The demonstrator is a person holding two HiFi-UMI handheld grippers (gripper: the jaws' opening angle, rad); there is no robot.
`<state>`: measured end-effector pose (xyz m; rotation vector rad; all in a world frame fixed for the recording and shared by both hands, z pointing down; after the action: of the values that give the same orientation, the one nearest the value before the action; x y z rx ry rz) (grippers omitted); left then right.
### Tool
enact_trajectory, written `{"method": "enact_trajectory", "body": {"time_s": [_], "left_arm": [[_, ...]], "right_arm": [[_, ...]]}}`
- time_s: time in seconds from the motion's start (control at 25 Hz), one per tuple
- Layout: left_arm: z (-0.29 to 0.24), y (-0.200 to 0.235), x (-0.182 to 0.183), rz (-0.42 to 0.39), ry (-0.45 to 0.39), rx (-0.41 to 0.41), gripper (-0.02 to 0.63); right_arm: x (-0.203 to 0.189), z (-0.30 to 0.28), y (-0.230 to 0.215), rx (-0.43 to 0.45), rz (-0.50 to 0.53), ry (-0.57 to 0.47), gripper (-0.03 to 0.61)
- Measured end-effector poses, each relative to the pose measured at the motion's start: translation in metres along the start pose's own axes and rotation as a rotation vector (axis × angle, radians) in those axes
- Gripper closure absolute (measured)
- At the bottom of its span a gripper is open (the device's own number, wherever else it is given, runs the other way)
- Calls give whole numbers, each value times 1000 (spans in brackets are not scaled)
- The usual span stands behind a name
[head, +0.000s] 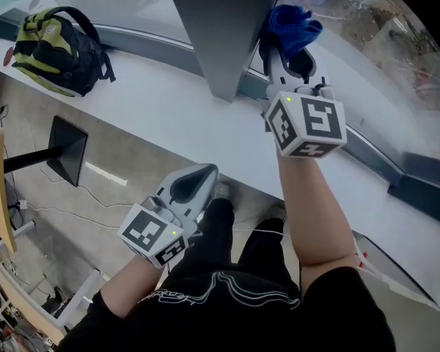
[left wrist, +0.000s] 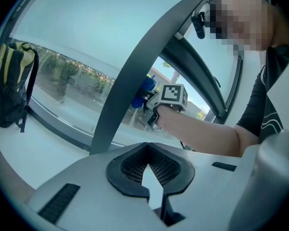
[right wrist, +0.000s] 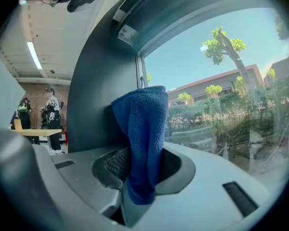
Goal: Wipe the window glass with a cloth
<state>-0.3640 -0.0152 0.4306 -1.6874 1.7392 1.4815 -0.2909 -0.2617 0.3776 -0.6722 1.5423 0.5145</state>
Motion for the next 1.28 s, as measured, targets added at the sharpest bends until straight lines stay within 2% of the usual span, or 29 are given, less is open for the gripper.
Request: {"method": "enact_trajectory", "body": {"time_s": [0.4,0.8,1.28], "left_arm": [[-10,-6,2,-14,16,-24,609],[-29,-32,-10,-30,54,-67,609],[-68,-101,-22,-76,87,-141,609]], "right_arm": [[-1,5,-9,-24,1,1,485],[-4,42,-41,-74,-9,1,485],[-5,125,-108,-170,-16,-2,485]]}}
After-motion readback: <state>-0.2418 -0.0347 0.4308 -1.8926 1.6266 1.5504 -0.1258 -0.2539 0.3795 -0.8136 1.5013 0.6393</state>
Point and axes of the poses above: the fingertips, and each gripper's own axes: z backward along the fingers, y to its left, x out of its top, the point moved 5 cm from there along z, backward along the fingers, and after that the axes turned 6 degrees about x, right-handed, at the moved point
